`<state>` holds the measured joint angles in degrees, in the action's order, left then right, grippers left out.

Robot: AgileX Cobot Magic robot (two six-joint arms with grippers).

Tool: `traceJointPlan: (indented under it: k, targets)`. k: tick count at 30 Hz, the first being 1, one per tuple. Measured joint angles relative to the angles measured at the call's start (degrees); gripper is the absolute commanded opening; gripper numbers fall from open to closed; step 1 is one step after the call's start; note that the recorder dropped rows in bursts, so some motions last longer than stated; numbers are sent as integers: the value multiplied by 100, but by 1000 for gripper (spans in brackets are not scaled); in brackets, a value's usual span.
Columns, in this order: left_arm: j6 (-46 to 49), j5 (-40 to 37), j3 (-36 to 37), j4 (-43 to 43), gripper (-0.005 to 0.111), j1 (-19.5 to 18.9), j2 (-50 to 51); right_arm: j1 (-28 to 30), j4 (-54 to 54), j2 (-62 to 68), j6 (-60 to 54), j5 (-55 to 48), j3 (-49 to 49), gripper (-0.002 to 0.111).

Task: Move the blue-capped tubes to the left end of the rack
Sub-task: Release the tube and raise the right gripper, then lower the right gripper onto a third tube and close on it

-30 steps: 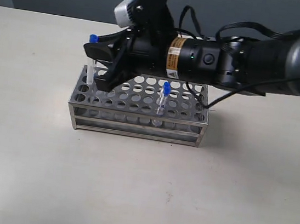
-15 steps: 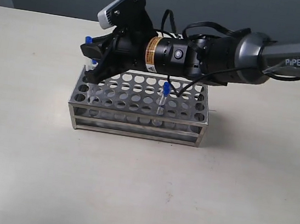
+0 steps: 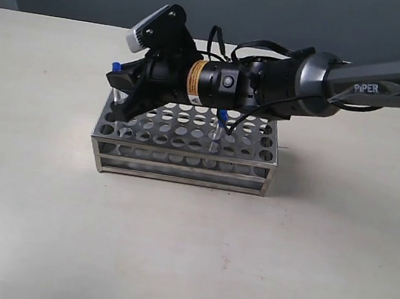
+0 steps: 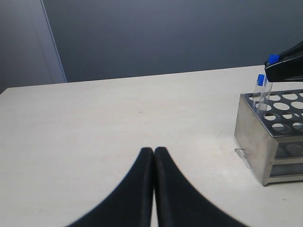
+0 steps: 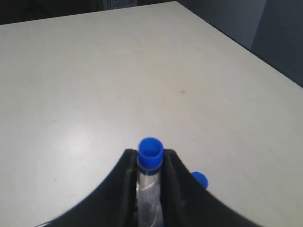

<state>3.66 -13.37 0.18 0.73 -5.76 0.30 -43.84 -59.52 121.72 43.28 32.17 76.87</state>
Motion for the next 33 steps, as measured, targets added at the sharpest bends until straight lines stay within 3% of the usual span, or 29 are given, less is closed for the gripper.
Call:
traceJointPlan:
  k: [5, 11, 19, 21, 25, 29, 33]
  targets:
    - [0, 0, 0, 0, 1, 0, 0, 0, -215, 0, 36, -12, 0, 4]
    - [0, 0, 0, 0, 1, 0, 0, 0, -323, 0, 114, -35, 0, 34]
    - [0, 0, 0, 0, 1, 0, 0, 0, -363, -88, 440, -186, 0, 34]
    - [0, 0, 0, 0, 1, 0, 0, 0, -566, -477, 1102, -658, 0, 34]
    - [0, 0, 0, 0, 1, 0, 0, 20, -941, -1235, 1382, -1066, -41, 34]
    - [0, 0, 0, 0, 1, 0, 0, 20, -1167, -2600, 1282, -2404, -985, 34]
    - [0, 0, 0, 0, 1, 0, 0, 24, -991, -3102, 1247, -2669, -2272, 30]
